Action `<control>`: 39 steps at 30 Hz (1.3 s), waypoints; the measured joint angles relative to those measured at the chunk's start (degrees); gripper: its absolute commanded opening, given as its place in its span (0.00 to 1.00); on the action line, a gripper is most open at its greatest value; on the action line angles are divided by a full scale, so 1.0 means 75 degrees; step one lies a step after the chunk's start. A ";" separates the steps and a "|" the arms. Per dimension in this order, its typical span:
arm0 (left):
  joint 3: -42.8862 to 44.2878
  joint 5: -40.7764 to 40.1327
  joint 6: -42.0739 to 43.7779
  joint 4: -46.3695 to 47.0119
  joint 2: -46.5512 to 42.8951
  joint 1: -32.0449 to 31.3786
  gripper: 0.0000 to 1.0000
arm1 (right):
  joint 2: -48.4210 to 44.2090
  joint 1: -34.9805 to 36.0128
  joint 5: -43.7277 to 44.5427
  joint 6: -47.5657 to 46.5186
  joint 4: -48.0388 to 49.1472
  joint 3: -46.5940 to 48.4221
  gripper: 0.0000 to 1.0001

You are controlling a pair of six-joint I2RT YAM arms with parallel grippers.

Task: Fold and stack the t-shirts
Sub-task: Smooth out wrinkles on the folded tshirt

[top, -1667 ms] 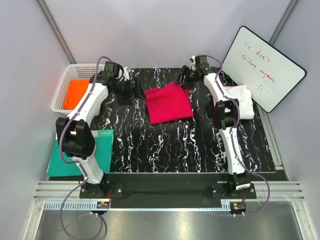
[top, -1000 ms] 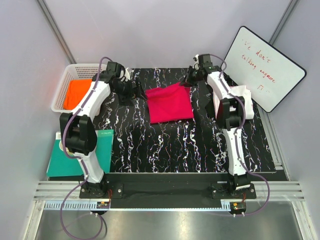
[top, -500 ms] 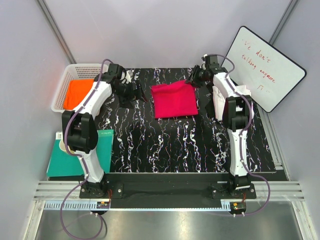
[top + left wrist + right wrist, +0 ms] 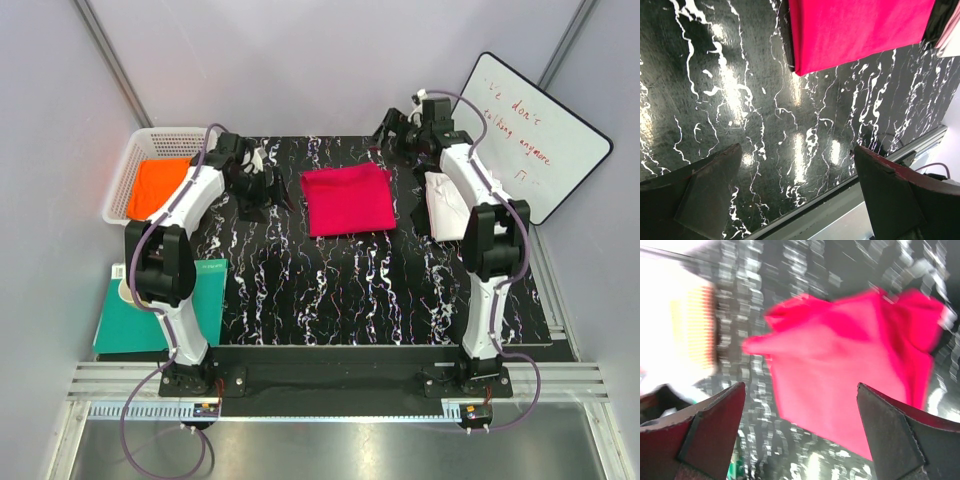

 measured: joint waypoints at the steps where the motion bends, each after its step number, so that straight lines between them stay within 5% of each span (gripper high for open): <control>1: -0.0050 0.0003 0.0023 0.0009 0.0000 0.0000 0.99 | -0.0187 0.0023 -0.0087 0.0041 0.0178 -0.0020 0.95; 3: -0.0143 0.0006 0.0055 0.0006 0.0000 0.0000 0.99 | -0.0472 0.0093 -0.0297 0.0111 0.0458 -0.0067 0.77; 4: -0.0219 0.0003 0.0070 0.0009 0.0000 0.0000 0.99 | -0.0542 0.0140 -0.0446 0.0163 0.0577 -0.0070 0.39; 5: -0.0256 0.0006 0.0079 -0.0006 0.0000 0.0000 0.99 | -0.0557 0.0195 -0.0571 0.0178 0.0676 -0.0070 0.12; 6: -0.0318 0.0003 0.0085 0.0006 0.0000 0.0000 0.99 | -0.0545 0.0254 -0.0790 0.0236 0.0784 -0.0067 0.00; 12: -0.0516 -0.0017 0.0125 0.0009 0.0000 -0.0015 0.99 | 0.0903 0.0851 -0.2261 0.0743 0.1011 0.0764 0.00; 22: -0.1180 -0.0221 0.0204 0.0000 -0.0373 -0.0023 0.99 | 0.5027 0.1603 -0.3678 0.2282 0.0927 0.5272 0.00; 39: -0.1346 -0.0440 0.0286 -0.0064 -0.0746 -0.0023 0.99 | 0.5182 0.0959 -0.2145 0.2946 0.1547 0.3960 0.00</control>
